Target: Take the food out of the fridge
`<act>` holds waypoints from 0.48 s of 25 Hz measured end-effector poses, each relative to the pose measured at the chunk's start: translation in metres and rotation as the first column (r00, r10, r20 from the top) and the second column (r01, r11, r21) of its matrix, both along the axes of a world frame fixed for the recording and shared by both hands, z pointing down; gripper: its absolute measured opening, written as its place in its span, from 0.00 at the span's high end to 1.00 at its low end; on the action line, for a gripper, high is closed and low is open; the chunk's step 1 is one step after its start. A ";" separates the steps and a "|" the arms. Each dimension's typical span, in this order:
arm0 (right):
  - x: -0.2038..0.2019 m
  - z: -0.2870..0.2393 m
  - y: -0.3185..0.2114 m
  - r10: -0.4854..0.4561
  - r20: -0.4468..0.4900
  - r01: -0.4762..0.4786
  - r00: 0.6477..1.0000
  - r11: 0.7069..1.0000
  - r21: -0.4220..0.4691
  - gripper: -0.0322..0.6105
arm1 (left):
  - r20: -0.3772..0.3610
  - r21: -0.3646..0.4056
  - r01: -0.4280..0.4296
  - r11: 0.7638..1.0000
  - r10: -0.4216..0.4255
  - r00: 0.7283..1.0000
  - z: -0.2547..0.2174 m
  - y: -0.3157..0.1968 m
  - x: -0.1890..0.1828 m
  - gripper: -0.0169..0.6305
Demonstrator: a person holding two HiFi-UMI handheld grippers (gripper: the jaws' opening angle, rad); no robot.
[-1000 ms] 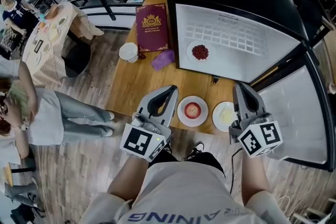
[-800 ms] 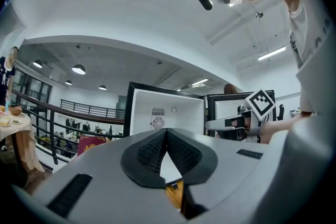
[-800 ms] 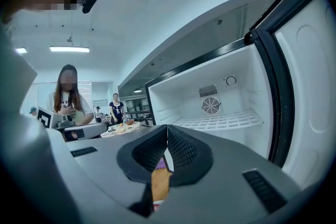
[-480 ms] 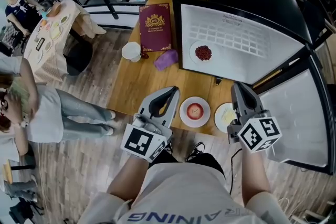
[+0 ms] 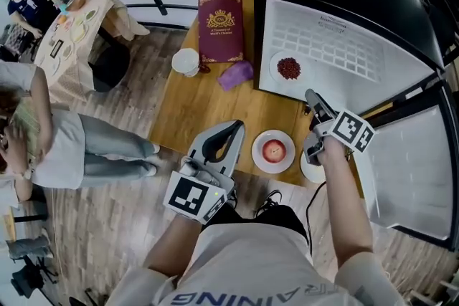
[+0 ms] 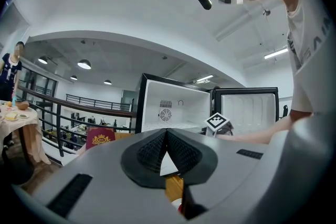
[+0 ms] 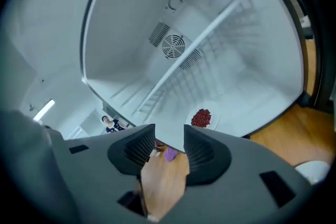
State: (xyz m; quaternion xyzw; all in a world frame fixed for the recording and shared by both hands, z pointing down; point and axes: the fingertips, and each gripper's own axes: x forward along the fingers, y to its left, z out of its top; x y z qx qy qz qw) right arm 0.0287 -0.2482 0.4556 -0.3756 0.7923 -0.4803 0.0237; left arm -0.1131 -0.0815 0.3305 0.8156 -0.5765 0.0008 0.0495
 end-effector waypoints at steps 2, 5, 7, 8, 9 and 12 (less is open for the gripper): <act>-0.004 0.019 -0.016 0.035 0.038 -0.033 0.999 0.997 -0.074 0.69 | -0.001 -0.012 0.009 1.000 -0.009 1.000 0.005 -0.001 -0.004 0.96; -0.007 0.048 -0.035 0.099 0.077 -0.083 0.992 0.980 -0.180 0.69 | -0.001 -0.027 0.022 0.999 -0.022 1.000 0.012 -0.002 -0.009 0.96; -0.008 0.067 -0.047 0.138 0.104 -0.108 0.985 0.963 -0.248 0.69 | 0.001 -0.030 0.028 0.999 -0.028 1.000 0.015 -0.003 -0.010 0.96; -0.008 0.076 -0.053 0.157 0.115 -0.119 0.981 0.953 -0.280 0.69 | 0.000 -0.031 0.030 0.999 -0.030 1.000 0.016 -0.004 -0.011 0.96; -0.008 0.084 -0.058 0.175 0.121 -0.130 0.977 0.942 -0.309 0.69 | 0.000 -0.035 0.032 0.999 -0.032 0.999 0.019 -0.005 -0.011 0.96; -0.006 0.107 -0.067 0.216 0.112 -0.161 0.970 0.914 -0.372 0.69 | -0.005 -0.049 0.036 0.998 -0.037 0.999 0.027 -0.007 -0.014 0.96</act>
